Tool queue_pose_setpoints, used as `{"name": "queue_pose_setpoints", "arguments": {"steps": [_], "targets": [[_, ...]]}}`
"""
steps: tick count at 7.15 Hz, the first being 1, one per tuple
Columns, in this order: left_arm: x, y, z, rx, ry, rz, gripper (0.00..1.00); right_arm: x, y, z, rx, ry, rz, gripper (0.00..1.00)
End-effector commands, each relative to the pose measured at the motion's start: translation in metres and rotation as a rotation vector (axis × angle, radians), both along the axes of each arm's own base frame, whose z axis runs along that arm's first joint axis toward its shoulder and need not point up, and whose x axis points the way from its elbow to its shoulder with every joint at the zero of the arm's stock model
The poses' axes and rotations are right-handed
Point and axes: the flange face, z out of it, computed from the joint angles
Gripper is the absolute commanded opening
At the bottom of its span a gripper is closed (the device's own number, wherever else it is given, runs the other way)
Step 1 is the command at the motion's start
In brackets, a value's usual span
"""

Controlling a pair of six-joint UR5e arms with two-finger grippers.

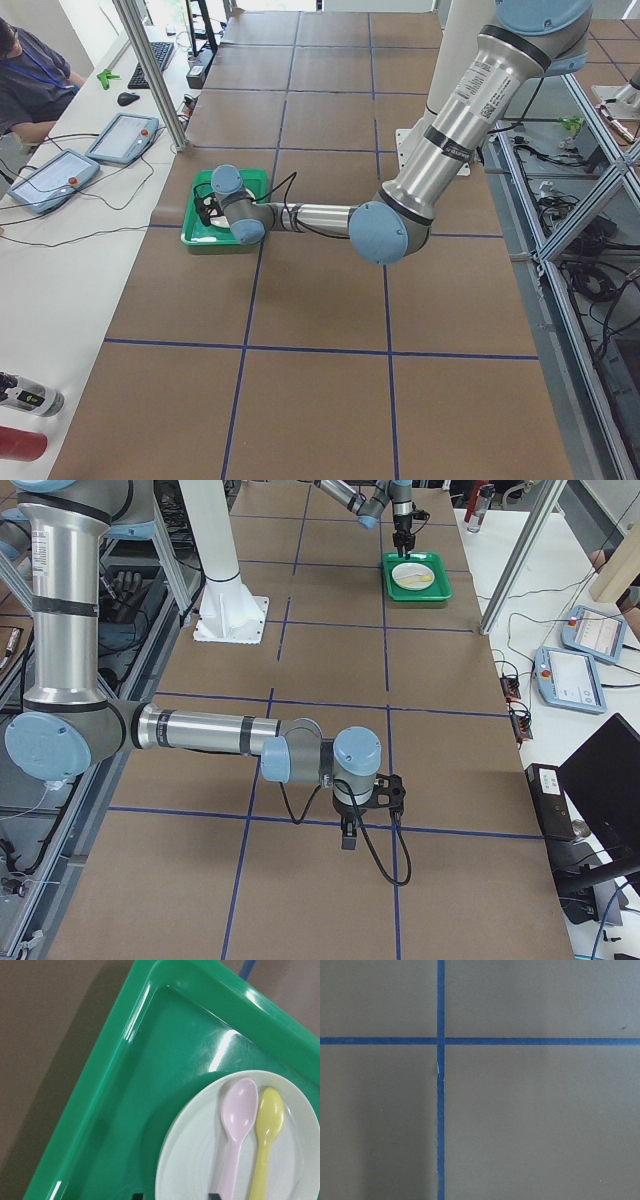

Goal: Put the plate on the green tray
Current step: 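Lower the plate onto the green tray and open the left gripper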

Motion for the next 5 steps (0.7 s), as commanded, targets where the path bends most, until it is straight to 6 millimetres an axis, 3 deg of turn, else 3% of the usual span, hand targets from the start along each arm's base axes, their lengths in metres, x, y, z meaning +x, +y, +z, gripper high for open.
{"name": "queue_pose_setpoints", "arguments": {"steps": [1, 3, 4, 5], "targets": [[-0.009, 0.001, -0.009, 0.012, 0.026, 0.019, 1.00, 0.000, 0.000, 0.000, 0.001, 0.000, 0.001, 1.00], [-0.034, 0.034, -0.027, 0.148, 0.041, 0.047, 1.00, 0.000, 0.000, 0.000, -0.001, 0.000, 0.001, 1.00], [-0.055, 0.041, -0.037, 0.199, 0.028, 0.090, 1.00, 0.000, 0.000, 0.000, 0.001, 0.000, 0.001, 1.00], [-0.088, 0.037, -0.063, 0.248, -0.001, 0.107, 1.00, 0.000, 0.000, 0.000, -0.001, 0.000, 0.001, 1.00]]}}
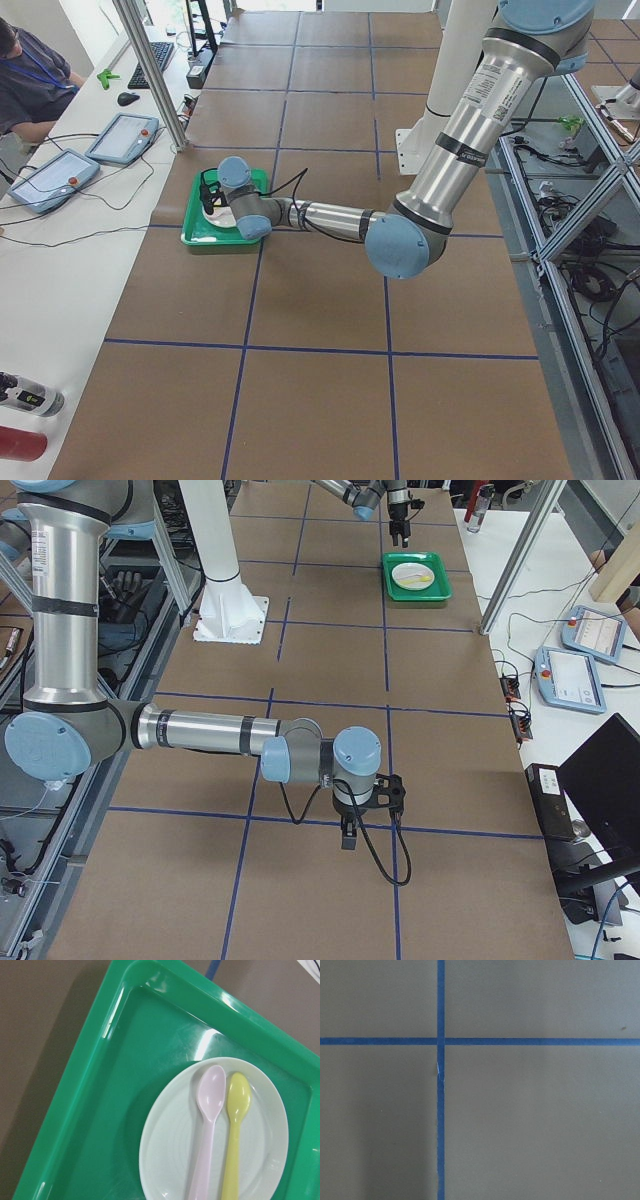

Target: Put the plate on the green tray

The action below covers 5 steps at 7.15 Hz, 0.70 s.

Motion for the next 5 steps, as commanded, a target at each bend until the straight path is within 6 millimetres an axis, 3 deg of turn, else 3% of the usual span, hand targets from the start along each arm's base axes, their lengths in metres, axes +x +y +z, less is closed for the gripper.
{"name": "queue_pose_setpoints", "arguments": {"steps": [1, 2, 5], "targets": [[-0.056, 0.010, -0.061, 0.121, -0.058, 0.032, 1.00, 0.000, 0.000, 0.000, -0.001, 0.000, 0.000, 1.00], [-0.072, 0.031, -0.070, 0.277, -0.124, 0.099, 1.00, 0.000, 0.000, 0.000, -0.001, 0.000, 0.000, 1.00], [-0.129, 0.037, -0.069, 0.521, -0.407, 0.176, 1.00, 0.000, 0.000, 0.000, -0.001, 0.000, 0.000, 1.00]]}}
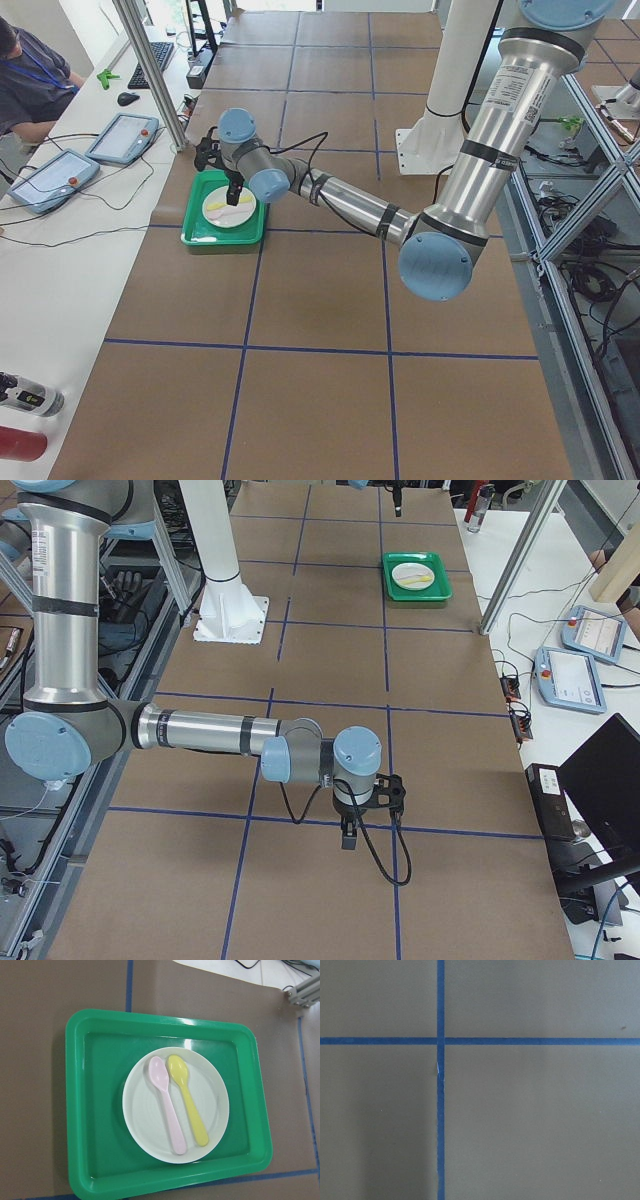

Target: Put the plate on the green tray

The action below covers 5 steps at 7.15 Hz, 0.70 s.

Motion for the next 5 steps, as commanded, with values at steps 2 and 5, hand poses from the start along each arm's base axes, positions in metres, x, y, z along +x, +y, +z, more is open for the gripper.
{"name": "queue_pose_setpoints", "arguments": {"steps": [2, 5], "targets": [[-0.047, 0.029, 0.060, 0.142, -0.323, 0.123, 1.00, 0.000, 0.000, 0.000, 0.002, 0.000, 0.000, 1.00], [-0.140, 0.084, 0.179, -0.046, -0.327, 0.096, 1.00, 0.000, 0.000, 0.000, 0.002, 0.000, 0.000, 1.00]]}}
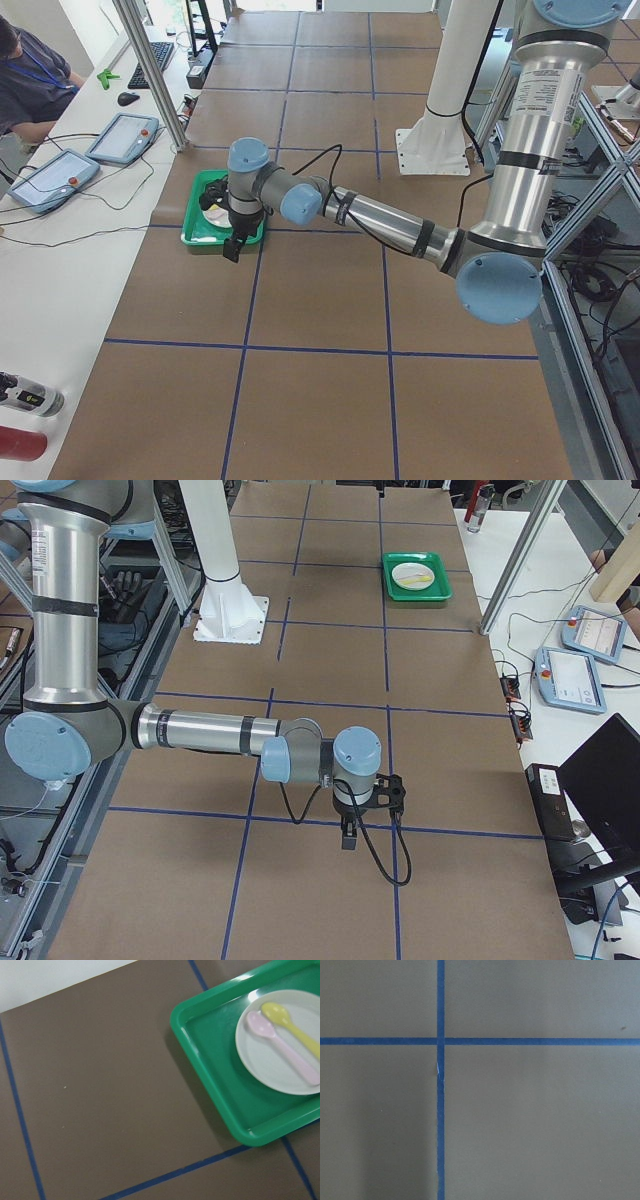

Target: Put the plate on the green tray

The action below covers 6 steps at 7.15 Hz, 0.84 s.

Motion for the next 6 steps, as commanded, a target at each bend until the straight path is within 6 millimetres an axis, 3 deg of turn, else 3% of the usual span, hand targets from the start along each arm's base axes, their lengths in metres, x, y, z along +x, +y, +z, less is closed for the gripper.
{"name": "queue_pose_setpoints", "arguments": {"steps": [1, 2, 3, 6], "targets": [[-0.074, 0.062, 0.081, -0.106, 0.075, 0.004, 1.00, 0.000, 0.000, 0.001, -0.002, 0.000, 0.000, 1.00], [-0.094, 0.085, 0.109, -0.183, 0.075, -0.029, 1.00, 0.000, 0.000, 0.000, 0.000, 0.000, 0.000, 1.00], [-0.108, 0.100, 0.122, -0.277, 0.071, -0.060, 1.00, 0.000, 0.000, 0.000, 0.000, 0.000, 0.000, 1.00], [-0.116, 0.110, 0.141, -0.412, 0.063, -0.082, 1.00, 0.000, 0.000, 0.000, 0.000, 0.000, 0.000, 1.00]]}}
